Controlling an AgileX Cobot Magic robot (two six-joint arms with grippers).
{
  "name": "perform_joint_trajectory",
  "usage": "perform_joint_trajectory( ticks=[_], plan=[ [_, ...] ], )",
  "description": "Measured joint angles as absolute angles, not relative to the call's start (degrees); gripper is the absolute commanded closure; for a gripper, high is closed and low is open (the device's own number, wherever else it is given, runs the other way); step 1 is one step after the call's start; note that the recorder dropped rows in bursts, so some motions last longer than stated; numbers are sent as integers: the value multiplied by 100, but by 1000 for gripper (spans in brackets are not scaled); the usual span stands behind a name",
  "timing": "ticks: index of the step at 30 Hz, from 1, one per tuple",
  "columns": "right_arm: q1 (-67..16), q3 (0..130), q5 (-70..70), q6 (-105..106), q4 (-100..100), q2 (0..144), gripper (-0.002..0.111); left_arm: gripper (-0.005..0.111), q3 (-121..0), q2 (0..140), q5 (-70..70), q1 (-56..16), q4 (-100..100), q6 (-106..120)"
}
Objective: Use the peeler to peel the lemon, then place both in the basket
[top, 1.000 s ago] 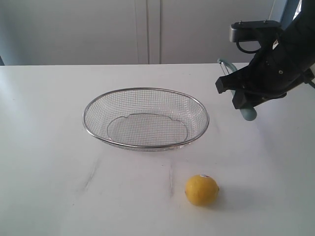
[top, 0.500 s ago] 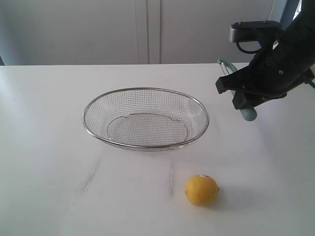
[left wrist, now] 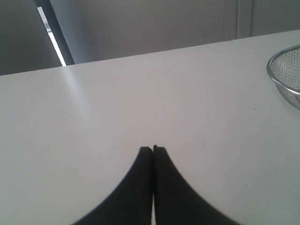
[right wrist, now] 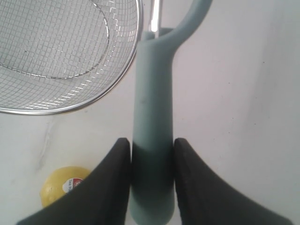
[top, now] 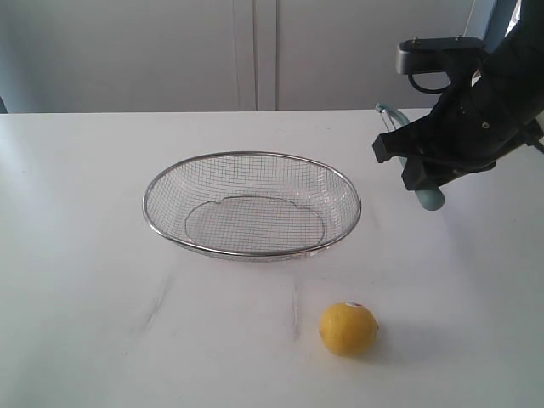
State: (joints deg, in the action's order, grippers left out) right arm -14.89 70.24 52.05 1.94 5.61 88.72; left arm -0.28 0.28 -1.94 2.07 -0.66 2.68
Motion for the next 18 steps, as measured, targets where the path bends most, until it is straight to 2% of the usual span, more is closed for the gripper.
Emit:
perform_joint_trajectory(
  ticks=[18],
  plan=[
    [-1489, 7024, 5569, 156, 572, 8872, 108, 107, -28, 28, -128, 207, -87, 800]
  ],
)
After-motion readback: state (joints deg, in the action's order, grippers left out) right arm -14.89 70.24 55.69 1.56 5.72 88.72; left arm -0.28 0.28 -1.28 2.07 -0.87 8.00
